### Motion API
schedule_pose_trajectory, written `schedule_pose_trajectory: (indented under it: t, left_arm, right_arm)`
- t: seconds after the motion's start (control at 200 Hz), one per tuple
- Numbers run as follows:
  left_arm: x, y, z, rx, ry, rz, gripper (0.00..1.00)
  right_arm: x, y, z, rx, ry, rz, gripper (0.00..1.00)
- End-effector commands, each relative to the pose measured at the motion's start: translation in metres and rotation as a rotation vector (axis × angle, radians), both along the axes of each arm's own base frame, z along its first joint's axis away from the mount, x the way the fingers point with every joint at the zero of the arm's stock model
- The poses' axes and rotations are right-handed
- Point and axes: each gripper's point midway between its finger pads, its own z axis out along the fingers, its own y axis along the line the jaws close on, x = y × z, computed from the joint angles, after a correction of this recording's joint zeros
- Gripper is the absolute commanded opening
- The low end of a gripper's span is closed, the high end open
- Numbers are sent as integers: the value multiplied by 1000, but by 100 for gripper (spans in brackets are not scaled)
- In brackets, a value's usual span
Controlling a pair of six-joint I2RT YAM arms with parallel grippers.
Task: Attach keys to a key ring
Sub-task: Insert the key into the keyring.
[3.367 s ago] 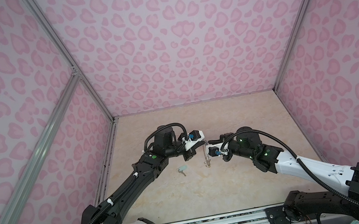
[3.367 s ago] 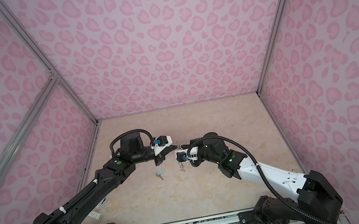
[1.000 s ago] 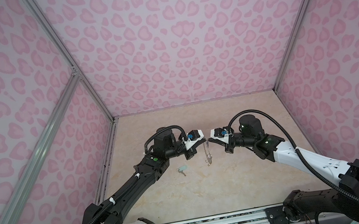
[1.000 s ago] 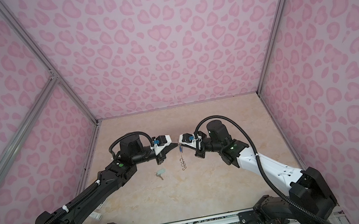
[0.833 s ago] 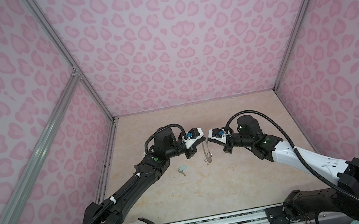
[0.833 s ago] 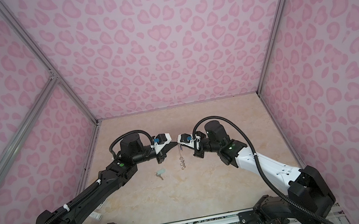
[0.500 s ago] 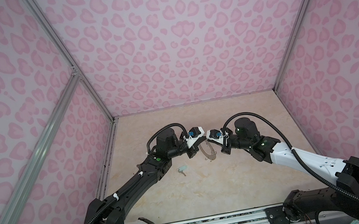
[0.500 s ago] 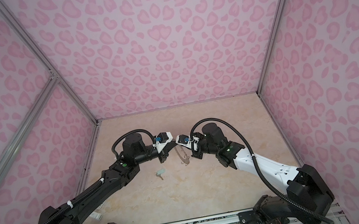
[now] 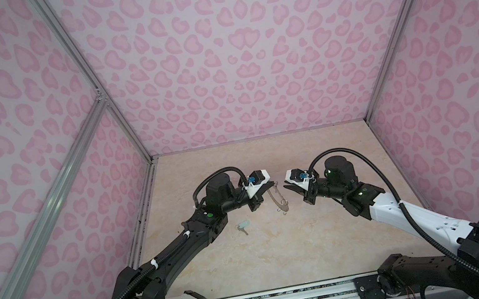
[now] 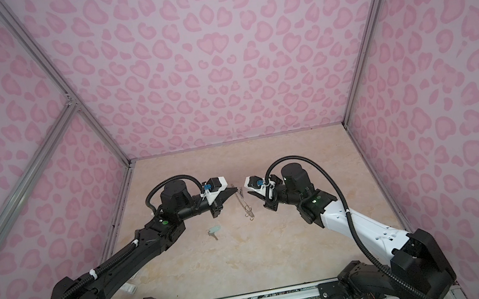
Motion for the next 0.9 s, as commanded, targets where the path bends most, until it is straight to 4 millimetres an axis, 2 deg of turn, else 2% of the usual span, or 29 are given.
schedule_pose_trajectory:
  t: [0.0, 0.15, 0.335, 0.66, 0.895]
  left_arm:
    - [-18, -5, 16, -41, -62, -102, 3]
    - [-25, -5, 15, -43, -61, -139, 3]
    - [-30, -6, 14, -36, -61, -168, 3]
    - [-32, -5, 13, -26, -64, -173, 3]
    - [-33, -4, 10, -16, -66, -173, 3]
  right_arm:
    - [-15, 1, -3, -30, 33, 78, 19]
    - [-19, -2, 10, -8, 22, 85, 20]
    - [-25, 8, 29, 85, 33, 131, 20]
    - [-33, 22, 24, 76, 54, 181, 19]
    - [-31, 24, 23, 88, 67, 177, 12]
